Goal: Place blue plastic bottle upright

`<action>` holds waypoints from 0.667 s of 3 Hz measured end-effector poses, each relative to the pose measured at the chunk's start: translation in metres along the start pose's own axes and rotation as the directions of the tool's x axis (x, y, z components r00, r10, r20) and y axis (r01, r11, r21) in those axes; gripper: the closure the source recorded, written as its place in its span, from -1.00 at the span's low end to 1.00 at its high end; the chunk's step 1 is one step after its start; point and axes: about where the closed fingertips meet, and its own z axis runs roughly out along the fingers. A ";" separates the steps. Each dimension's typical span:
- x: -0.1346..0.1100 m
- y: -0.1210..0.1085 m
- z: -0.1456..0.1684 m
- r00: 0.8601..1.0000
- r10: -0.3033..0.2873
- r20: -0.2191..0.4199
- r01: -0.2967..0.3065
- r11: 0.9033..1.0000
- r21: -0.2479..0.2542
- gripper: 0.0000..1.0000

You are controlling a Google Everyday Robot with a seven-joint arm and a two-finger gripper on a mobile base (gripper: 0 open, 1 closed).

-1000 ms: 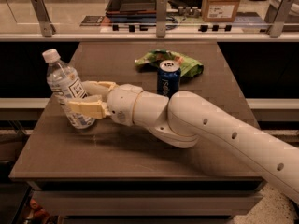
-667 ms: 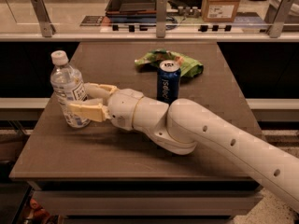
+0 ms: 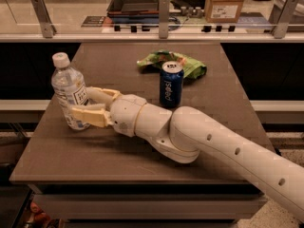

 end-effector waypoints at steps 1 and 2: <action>0.000 0.001 0.001 1.000 -0.001 0.000 0.001 1.000 -0.003 0.17; -0.001 0.003 0.002 1.000 -0.002 0.000 0.002 1.000 -0.006 -0.30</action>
Offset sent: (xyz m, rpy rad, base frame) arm -0.0007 0.0013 0.0005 -0.0001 -0.0009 0.0025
